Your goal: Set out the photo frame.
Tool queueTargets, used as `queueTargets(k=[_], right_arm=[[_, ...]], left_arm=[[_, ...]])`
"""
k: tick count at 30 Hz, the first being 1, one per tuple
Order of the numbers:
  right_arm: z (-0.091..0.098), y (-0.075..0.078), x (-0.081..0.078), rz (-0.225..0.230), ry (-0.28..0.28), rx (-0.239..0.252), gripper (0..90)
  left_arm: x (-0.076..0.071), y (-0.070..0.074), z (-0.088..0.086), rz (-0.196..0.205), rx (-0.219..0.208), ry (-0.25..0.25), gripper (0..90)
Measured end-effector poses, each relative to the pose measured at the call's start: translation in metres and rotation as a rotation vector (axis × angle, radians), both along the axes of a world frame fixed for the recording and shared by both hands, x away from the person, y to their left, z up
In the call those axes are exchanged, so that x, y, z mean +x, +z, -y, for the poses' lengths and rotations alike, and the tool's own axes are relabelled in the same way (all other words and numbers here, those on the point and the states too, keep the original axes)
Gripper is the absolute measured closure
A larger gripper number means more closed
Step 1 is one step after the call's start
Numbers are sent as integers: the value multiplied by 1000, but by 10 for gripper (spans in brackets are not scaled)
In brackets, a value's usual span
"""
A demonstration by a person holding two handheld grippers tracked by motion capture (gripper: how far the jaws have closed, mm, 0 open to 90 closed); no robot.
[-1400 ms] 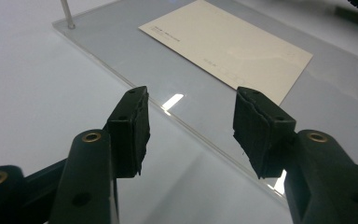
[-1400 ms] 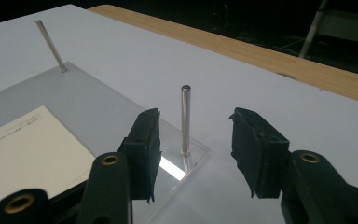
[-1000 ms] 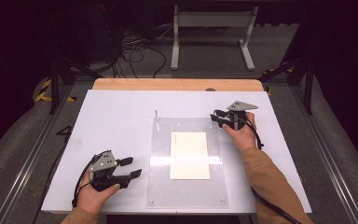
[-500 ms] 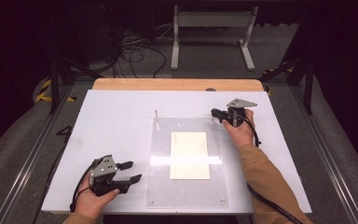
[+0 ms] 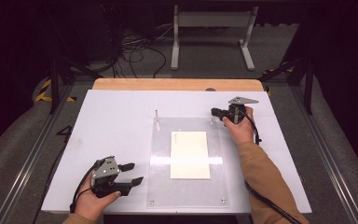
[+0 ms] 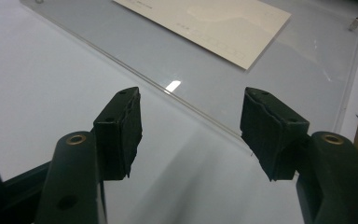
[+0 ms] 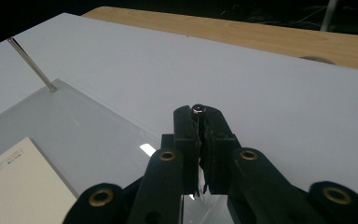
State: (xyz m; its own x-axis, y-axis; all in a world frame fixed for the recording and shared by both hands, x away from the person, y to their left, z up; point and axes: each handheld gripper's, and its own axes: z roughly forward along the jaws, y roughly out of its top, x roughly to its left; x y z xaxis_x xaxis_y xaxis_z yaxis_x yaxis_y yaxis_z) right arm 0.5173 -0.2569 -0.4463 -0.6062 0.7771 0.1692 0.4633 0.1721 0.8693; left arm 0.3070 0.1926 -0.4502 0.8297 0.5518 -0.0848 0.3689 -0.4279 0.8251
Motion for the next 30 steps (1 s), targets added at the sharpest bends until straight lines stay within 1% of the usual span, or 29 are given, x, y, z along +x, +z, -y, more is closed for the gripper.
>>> queueTargets(k=[1,4,5,6,7,11,17,21,22,24,25,26,28,29,30], right_arm=[[0,1,2,-11,1,0,854],[1,1,4,-20,5,2,854],[2,0,6,-30,4,24,854],[2,0,6,-30,4,24,854],[2,-1,7,-35,2,37,854],[4,-3,10,-43,-2,70,854],[5,-4,14,-52,0,83,856],[5,-6,15,-54,-10,101,856],[5,-6,14,-56,-11,105,856],[4,-6,15,-56,-14,107,855],[4,-6,15,-58,-14,107,856],[4,-6,15,-59,-15,108,856],[5,-6,15,-63,-15,113,856],[5,-6,16,-64,-18,115,856],[4,-6,16,-67,-20,119,856]], left_arm=[[0,0,0,0,-1,0,391],[0,0,0,7,2,-6,389],[0,0,0,17,5,-15,385],[0,1,1,21,6,-16,385],[-1,1,1,20,4,-11,381],[0,0,1,30,16,-15,371],[0,-1,2,35,26,-17,338],[-1,-1,4,50,38,-22,319],[-1,0,4,59,46,-34,316],[-2,-1,6,73,43,-48,302],[-2,-1,8,76,35,-63,294],[-3,0,10,87,26,-79,278],[-5,0,16,125,38,-108,246],[-6,1,19,153,55,-122,236],[-7,1,22,167,61,-131,230]])
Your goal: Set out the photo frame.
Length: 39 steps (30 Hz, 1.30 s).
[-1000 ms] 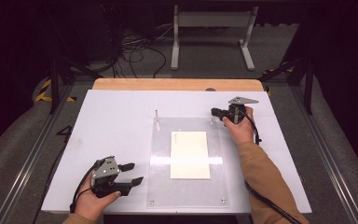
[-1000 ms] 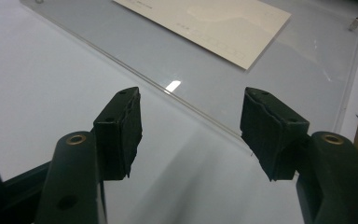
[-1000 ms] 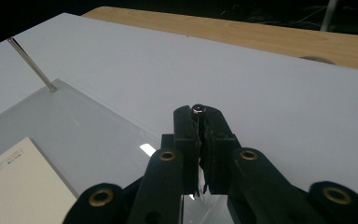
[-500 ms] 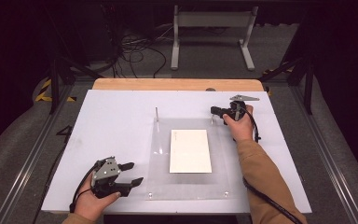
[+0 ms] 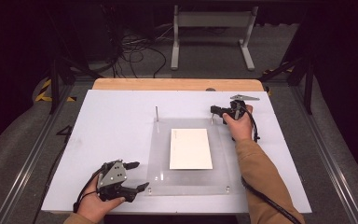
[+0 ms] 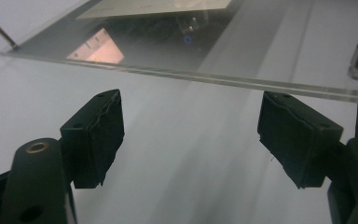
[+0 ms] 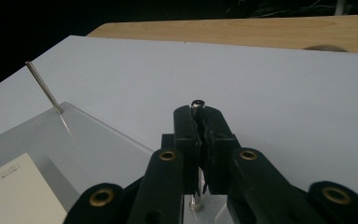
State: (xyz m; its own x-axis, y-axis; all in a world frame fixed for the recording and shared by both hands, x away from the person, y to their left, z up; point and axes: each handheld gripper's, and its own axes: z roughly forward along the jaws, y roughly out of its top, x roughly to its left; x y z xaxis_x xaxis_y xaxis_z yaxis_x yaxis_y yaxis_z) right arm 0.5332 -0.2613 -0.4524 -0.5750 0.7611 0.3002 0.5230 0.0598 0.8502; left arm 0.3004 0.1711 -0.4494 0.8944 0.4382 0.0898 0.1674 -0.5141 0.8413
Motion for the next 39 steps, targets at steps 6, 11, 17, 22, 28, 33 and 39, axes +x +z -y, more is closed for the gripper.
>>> queueTargets(k=[6,11,17,22,28,33,39], right_arm=[[1,-1,1,-4,-1,10,855],[0,-1,1,-6,-5,14,854],[0,-1,1,-10,-12,18,854],[0,-2,1,-12,-17,34,852],[0,-3,0,-7,-15,34,851],[2,-3,0,3,-4,31,848],[0,0,-2,10,-17,-9,773]], left_arm=[[0,2,11,92,44,1,216],[1,4,22,145,30,-41,216],[5,4,34,231,2,-79,209],[8,6,31,266,-36,-59,275],[8,8,32,327,-47,-68,470],[8,11,34,382,-38,-93,551],[11,14,29,387,-58,-89,596]])
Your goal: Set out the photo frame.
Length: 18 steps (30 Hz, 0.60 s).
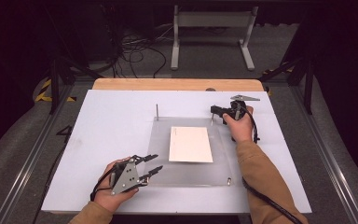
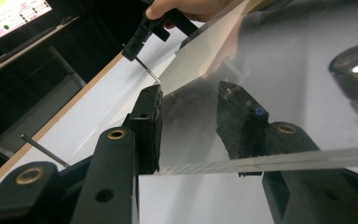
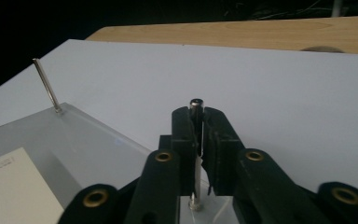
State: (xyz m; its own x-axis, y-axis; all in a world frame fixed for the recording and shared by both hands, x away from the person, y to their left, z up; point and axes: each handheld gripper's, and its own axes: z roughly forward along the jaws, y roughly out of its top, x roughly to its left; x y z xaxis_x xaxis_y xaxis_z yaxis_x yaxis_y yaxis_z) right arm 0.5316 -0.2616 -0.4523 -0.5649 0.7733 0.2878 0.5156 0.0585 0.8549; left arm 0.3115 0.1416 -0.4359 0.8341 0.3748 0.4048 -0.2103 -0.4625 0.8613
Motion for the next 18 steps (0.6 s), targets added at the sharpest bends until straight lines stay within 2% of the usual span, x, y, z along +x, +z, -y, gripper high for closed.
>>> queueTargets(k=[3,5,9,12,15,16,17,18], right_arm=[[4,2,-3,5,-9,-18,711],[9,5,-7,16,-14,-1,646],[20,16,-22,77,2,13,511],[25,28,-41,114,76,13,419],[28,39,-65,166,156,-22,395],[28,39,-65,166,156,-22,395],[29,41,-72,178,170,-32,386],[31,46,-84,209,191,-47,378]], left_arm=[[-1,1,0,-9,0,6,596],[0,2,1,-10,-4,-1,596],[2,4,0,-18,-9,-3,595],[3,5,0,-20,-10,-5,595],[3,6,0,-31,-14,-7,594],[3,6,0,-31,-14,-7,592],[4,7,0,-38,-19,-6,592],[4,7,-1,-39,-18,-7,591]])
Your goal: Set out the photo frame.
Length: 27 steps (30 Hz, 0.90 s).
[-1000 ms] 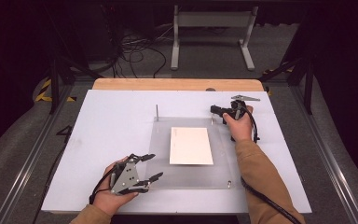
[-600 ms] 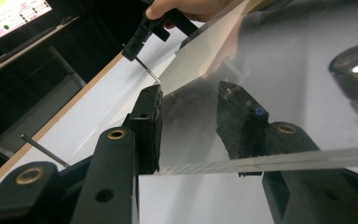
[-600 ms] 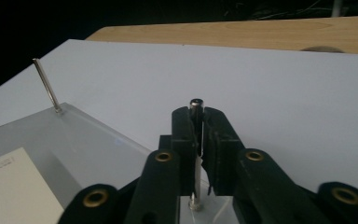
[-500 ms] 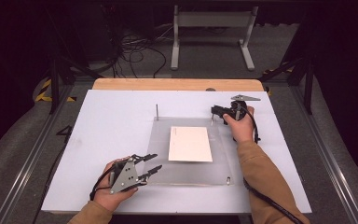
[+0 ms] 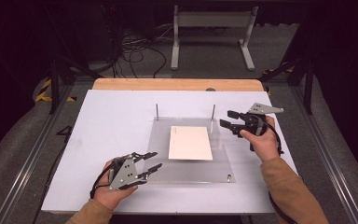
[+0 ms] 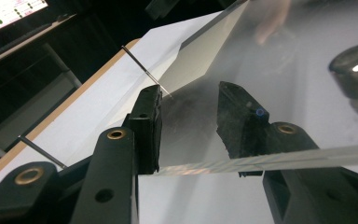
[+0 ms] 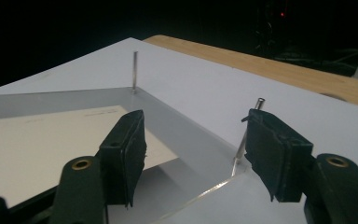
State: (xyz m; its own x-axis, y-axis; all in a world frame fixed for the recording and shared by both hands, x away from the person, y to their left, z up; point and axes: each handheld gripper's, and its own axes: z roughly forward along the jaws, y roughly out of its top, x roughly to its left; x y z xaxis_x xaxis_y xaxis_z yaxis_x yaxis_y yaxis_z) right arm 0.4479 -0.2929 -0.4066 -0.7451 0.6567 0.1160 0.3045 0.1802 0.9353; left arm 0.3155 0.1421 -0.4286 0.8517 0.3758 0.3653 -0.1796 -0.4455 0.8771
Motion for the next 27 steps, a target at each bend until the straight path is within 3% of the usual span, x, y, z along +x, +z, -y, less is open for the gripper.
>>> queueTargets(k=[2,4,10,12,15,22,27], right_arm=[[5,8,-23,46,32,-22,370],[7,9,-29,58,40,-34,367],[14,14,-79,145,109,-144,342],[17,14,-90,160,103,-165,353],[21,13,-102,175,88,-180,367],[12,3,-125,214,130,-310,358],[-7,0,-131,284,165,-323,315]], left_arm=[[0,1,0,-13,-3,3,588],[1,2,0,-16,-6,2,587],[2,5,-1,-29,-9,7,584],[2,6,0,-32,-7,12,583],[2,8,0,-35,-10,11,583],[5,11,-1,-50,-17,4,580],[7,12,-2,-60,-29,-3,580]])
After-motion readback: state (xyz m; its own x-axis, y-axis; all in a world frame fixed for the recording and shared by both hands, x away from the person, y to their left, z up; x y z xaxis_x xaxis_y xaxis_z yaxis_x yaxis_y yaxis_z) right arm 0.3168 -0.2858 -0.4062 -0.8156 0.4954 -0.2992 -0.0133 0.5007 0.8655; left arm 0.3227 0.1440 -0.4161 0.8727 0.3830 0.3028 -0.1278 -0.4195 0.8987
